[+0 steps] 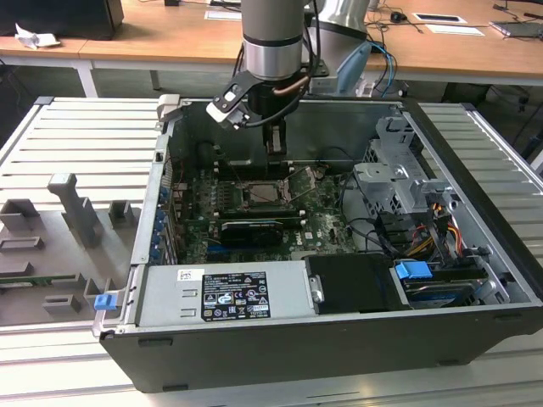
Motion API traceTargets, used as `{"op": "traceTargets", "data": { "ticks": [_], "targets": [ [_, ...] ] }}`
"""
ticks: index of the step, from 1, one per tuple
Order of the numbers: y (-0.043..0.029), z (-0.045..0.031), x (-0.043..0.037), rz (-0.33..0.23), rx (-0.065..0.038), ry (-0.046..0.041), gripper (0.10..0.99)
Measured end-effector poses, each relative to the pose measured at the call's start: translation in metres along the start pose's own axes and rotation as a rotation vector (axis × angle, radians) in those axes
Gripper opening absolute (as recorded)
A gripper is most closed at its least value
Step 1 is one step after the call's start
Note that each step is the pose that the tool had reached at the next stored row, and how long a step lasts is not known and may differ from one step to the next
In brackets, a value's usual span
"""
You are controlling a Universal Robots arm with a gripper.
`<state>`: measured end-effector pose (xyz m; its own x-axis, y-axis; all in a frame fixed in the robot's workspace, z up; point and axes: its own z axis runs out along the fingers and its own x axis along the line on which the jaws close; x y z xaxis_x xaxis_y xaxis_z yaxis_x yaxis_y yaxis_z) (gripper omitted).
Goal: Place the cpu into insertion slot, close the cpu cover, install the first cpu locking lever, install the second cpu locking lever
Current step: 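Close the cpu cover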
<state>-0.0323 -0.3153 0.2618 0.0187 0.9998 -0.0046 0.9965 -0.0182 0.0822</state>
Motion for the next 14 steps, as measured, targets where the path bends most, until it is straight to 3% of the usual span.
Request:
{"op": "traceTargets", "data": {
  "ticks": [4, 14],
  "targets": [
    [0.0061, -0.0010, 0.0002, 0.000, 0.004, -0.0001, 0.106],
    [0.0111, -0.0005, 0.0010, 0.000, 0.009, -0.0002, 0.106]
  ]
}}
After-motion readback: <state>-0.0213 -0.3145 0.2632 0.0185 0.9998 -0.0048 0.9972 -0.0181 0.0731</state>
